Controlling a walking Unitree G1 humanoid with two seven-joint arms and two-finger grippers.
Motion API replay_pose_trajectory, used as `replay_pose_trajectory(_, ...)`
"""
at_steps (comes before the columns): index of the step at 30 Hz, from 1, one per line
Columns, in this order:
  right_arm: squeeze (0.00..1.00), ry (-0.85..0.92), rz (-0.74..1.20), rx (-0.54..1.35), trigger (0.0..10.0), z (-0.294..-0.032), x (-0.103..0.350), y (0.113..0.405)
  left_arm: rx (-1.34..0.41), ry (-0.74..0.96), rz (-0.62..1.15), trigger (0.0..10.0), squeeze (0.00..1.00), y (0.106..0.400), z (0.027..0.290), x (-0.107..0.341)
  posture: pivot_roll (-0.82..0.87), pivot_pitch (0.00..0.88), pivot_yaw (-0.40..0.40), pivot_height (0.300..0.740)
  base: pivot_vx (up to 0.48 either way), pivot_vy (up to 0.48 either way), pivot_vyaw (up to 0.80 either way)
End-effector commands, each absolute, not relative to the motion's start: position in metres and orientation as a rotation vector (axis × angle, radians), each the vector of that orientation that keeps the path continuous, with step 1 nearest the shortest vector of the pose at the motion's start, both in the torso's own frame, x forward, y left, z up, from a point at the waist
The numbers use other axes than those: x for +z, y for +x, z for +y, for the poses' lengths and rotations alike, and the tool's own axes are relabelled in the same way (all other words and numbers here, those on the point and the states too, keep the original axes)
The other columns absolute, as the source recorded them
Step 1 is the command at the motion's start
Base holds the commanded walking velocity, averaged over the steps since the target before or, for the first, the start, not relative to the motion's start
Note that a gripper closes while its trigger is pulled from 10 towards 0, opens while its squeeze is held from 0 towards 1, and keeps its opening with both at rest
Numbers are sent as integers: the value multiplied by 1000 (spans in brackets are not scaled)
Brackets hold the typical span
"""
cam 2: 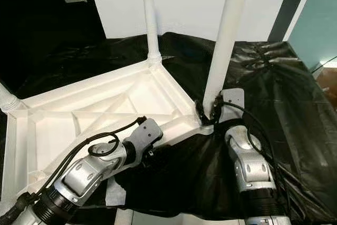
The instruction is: Building children table
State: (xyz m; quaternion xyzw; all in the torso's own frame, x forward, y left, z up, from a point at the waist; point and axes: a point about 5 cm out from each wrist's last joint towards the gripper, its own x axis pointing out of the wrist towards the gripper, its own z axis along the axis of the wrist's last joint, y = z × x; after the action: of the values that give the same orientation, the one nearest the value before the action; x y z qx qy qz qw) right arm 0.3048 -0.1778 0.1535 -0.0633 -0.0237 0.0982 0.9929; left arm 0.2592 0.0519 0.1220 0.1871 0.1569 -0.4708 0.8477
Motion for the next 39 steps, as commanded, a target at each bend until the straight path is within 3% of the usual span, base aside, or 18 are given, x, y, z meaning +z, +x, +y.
replay_pose_trajectory(1, 0, -121, -49, 196, 10000, -183, 154, 305, -1028, 395, 343, 0, 0, 260, 53, 122, -69, 0, 35, 740, 0, 0, 0)
replay_pose_trajectory(8, 0, -104, -50, 383, 10000, -192, 155, 301, -1111, 387, 338, 0, 0, 254, 50, 125, -73, 0, 36, 740, 0, 0, 0)
replay_pose_trajectory(9, 0, -113, -38, 437, 10000, -194, 154, 301, -1130, 382, 341, 2588, 0, 252, 49, 126, -72, 0, 37, 740, 0, 0, 0)
replay_pose_trajectory(10, 0, -113, -38, 437, 10000, -194, 154, 301, -1130, 382, 341, 2588, 0, 252, 49, 126, -72, 0, 37, 740, 0, 0, 0)
replay_pose_trajectory(11, 0, -149, -35, 525, 10000, -196, 154, 302, -1163, 371, 350, 5725, 0, 251, 49, 126, -72, 0, 36, 740, 0, 0, 0)
replay_pose_trajectory(12, 0, -149, -35, 525, 10000, -196, 154, 302, -1163, 371, 350, 5725, 0, 251, 49, 126, -72, 0, 36, 740, 0, 0, 0)
replay_pose_trajectory(13, 0, -172, -8, 618, 10000, -194, 152, 303, -1210, 363, 359, 10000, 0, 248, 48, 127, -70, 0, 36, 740, 0, 0, 0)
replay_pose_trajectory(24, 0, -219, 65, 861, 10000, -178, 147, 318, -1240, 394, 356, 10000, 0, 251, 52, 129, -54, 0, 34, 740, 0, 0, 0)
replay_pose_trajectory(25, 0, -236, 72, 890, 4314, -176, 146, 320, -1242, 395, 355, 10000, 0, 250, 53, 129, -52, 0, 33, 740, 0, 0, 0)
replay_pose_trajectory(26, 0, -244, 78, 916, 2392, -174, 145, 321, -1243, 396, 354, 10000, 0, 250, 53, 129, -52, 0, 32, 740, 0, 0, 0)
replay_pose_trajectory(27, 0, -244, 78, 916, 2392, -174, 145, 321, -1243, 396, 354, 10000, 0, 250, 53, 129, -52, 0, 32, 740, 0, 0, 0)
replay_pose_trajectory(28, 0, -250, 79, 936, 0, -174, 145, 322, -1243, 396, 353, 10000, 0, 250, 53, 130, -51, 0, 30, 740, 0, 0, 0)
replay_pose_trajectory(38, 0, -210, 86, 923, 0, -183, 140, 322, -1198, 389, 343, 10000, 0, 253, 52, 131, -54, 0, 26, 740, 0, 0, 0)
replay_pose_trajectory(39, 0, -209, 87, 921, 8745, -183, 139, 321, -1195, 384, 343, 10000, 0, 253, 51, 131, -58, 0, 28, 740, 0, 0, 0)
